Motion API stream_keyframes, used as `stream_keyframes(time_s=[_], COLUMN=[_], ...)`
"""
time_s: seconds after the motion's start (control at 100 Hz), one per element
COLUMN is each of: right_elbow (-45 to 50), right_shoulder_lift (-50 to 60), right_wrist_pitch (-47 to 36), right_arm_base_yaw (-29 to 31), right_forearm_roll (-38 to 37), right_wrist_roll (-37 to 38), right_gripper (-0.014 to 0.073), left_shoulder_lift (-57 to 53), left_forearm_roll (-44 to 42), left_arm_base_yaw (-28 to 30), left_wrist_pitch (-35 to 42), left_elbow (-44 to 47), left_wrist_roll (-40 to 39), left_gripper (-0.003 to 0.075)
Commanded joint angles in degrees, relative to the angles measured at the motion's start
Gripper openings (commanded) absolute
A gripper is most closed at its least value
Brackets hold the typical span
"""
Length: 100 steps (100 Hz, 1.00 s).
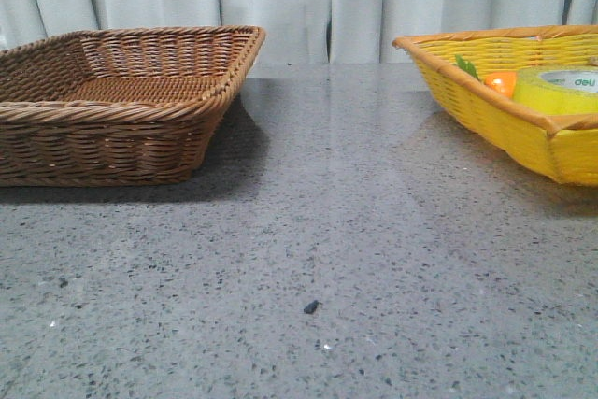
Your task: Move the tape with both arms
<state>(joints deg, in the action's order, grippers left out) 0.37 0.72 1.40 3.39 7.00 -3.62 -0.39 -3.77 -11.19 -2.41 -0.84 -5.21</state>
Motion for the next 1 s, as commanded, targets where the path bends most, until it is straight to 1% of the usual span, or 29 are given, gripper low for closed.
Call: stream_keyframes(time_s=[0.0,0.04,0.14,0.27,0.47,0.51,0.56,0.61,0.66,0.71,0.76,0.81,0.9,0.93,0.99], right_elbow=[-3.7,-5.5,-10.1,-16.5,-29.5,-32.1,-35.2,-38.2,-41.3,-44.4,-47.1,-50.0,-53.8,-55.0,-55.8], right_shoulder_lift=[-0.7,-1.9,-5.8,-13.4,-26.5,-29.3,-32.6,-36.0,-39.2,-42.7,-45.6,-48.4,-53.5,-55.0,-58.5], right_wrist_pitch=[-1.4,0.4,7.3,11.9,20.2,21.7,24.2,26.7,29.5,31.7,33.1,33.9,34.2,33.6,29.6], right_arm_base_yaw=[0.5,0.5,0.5,0.5,-0.1,-0.2,-0.1,-0.1,-0.2,-0.8,-1.7,-3.0,-6.0,-7.1,-8.7], right_forearm_roll=[2.3,3.5,3.5,3.5,3.5,3.5,3.5,3.5,3.5,3.6,3.6,3.6,4.0,4.7,4.7], right_wrist_roll=[-0.3,-0.3,-0.3,-0.3,-1.8,-1.8,-1.8,-1.8,-1.8,-1.8,-1.8,-1.8,-1.8,-1.8,-1.8], right_gripper=[-0.0068,-0.0068,-0.0067,-0.0066,-0.0057,-0.0029,0.0032,0.0120,0.0234,0.0324,0.0383,0.0403,0.0402,0.0402,0.0402], left_shoulder_lift=[0.5,1.5,4.4,9.1,16.1,17.3,18.5,19.4,20.1,20.5,20.7,20.9,20.9,20.9,20.9], left_forearm_roll=[-0.1,-0.1,-0.1,-0.1,-0.1,-0.1,-0.1,-0.1,-0.1,-0.1,-0.1,-0.1,-0.1,-0.1,-0.1], left_arm_base_yaw=[0.3,0.3,0.3,0.1,0.1,0.1,0.1,0.1,0.1,0.1,0.1,0.1,0.1,0.1,0.1], left_wrist_pitch=[3.5,2.4,1.4,1.2,1.0,1.0,1.0,1.2,1.2,1.6,1.6,1.6,1.6,1.6,1.6], left_elbow=[-4.3,-5.5,-8.9,-12.3,-17.0,-17.6,-18.3,-18.8,-19.0,-19.0,-19.0,-19.0,-19.0,-19.0,-19.0], left_wrist_roll=[-0.1,-0.1,-0.1,-0.1,-0.1,-0.1,-0.1,-0.1,-0.1,-0.1,-0.1,-0.1,-0.1,-0.1,-0.1], left_gripper=[-0.0021,-0.0021,-0.0021,-0.0021,-0.0021,-0.0021,-0.0021,-0.0021,-0.0021,-0.0021,-0.0021,-0.0021,-0.0021,-0.0021,-0.0021])
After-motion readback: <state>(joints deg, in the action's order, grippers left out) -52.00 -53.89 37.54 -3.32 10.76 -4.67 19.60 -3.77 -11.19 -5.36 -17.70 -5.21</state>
